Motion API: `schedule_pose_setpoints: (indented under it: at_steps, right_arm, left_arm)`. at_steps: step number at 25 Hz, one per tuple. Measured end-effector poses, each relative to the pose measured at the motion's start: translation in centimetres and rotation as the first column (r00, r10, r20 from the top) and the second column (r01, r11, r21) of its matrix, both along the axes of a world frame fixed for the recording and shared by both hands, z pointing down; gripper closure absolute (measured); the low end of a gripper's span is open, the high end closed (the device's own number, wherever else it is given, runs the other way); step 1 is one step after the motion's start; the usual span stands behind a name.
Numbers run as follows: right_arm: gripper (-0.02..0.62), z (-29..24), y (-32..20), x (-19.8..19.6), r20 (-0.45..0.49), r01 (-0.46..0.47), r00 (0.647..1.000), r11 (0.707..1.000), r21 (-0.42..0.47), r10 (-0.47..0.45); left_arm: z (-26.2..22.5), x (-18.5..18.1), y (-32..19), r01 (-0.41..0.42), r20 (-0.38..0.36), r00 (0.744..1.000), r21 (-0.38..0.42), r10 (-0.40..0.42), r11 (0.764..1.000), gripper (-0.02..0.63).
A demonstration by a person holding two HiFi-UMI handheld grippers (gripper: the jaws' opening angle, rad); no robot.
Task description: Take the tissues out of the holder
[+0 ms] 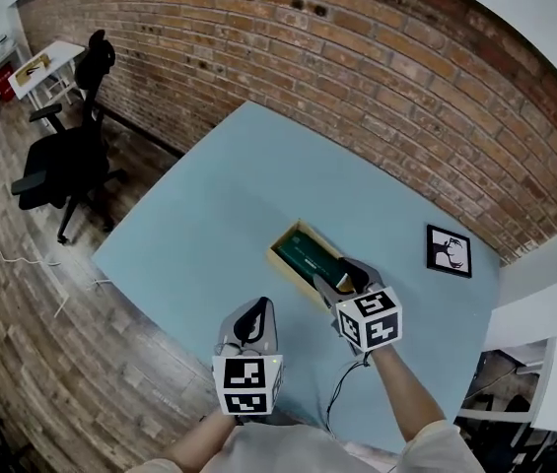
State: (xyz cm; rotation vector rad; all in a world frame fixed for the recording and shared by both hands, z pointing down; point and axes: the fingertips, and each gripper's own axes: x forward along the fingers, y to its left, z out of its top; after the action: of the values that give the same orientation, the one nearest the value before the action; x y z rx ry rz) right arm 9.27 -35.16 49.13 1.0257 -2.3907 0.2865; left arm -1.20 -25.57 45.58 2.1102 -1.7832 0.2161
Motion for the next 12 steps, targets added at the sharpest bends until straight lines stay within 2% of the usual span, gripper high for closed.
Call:
schedule_pose_setpoints:
  at_steps: [7,12]
  right_arm:
    - [0.323,3.3,-3.7,-2.1,-0.086,0.075,0.993,0.996,-0.042,-0.078]
    - [0.295,5.7,-5.0,-3.7,-0.163,0.153,0.973,0.985,-0.086,-0.165]
  left_arm:
    - [1.1,-1.3,-0.6,0.043,0.008,0.999,-0.02,-0.043,0.999,0.598]
    - [2.0,-1.9,-1.3,0.064,0.007,0.998,-0.034,-0.064,0.997,0.598]
